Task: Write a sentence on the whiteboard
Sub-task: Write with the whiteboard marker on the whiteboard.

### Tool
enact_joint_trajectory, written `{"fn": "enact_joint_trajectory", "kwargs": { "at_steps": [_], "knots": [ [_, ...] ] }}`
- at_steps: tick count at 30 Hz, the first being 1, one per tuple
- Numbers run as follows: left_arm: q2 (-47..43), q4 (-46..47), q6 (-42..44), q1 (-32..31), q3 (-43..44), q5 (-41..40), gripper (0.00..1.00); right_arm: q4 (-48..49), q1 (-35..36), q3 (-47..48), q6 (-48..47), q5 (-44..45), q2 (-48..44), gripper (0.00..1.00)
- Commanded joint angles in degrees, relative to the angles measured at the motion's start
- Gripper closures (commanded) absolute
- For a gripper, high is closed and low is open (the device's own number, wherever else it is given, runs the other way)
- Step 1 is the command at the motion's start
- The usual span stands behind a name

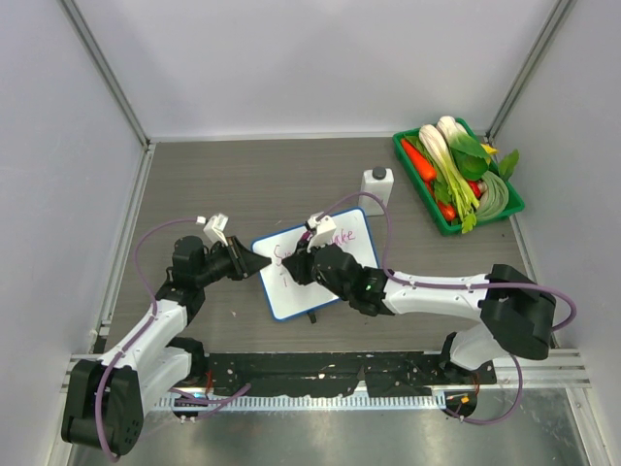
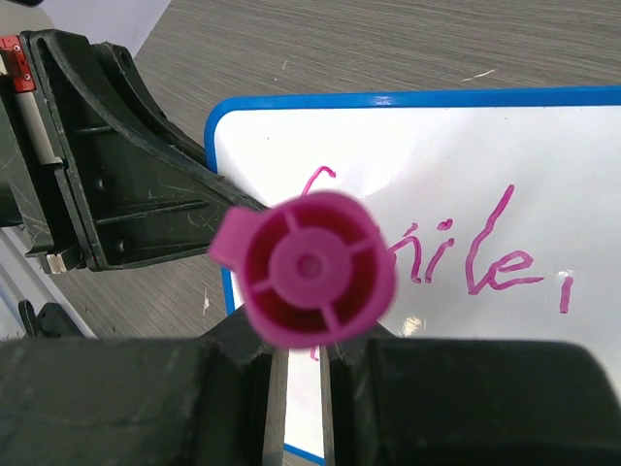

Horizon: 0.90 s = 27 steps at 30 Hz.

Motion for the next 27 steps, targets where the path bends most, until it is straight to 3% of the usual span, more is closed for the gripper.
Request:
{"fn": "enact_joint_trajectory", "kwargs": {
  "at_steps": [1, 8, 27],
  "knots": [
    [0.5, -2.5, 6.9, 1.1, -0.7, -9.5, 1.00, 0.0, -0.2, 0.1, 0.0, 1.6, -1.9, 0.99],
    [1.0, -2.5, 7.0, 1.1, -0.6, -9.3, 1.00, -0.4, -0.7, -1.5, 0.3, 1.8, -5.7, 0.99],
    [0.9, -2.7, 7.0, 1.1, -0.5, -9.5, 1.00, 1.0, -1.4, -2.6, 0.8, 0.0, -2.6, 0.99]
  ]
}}
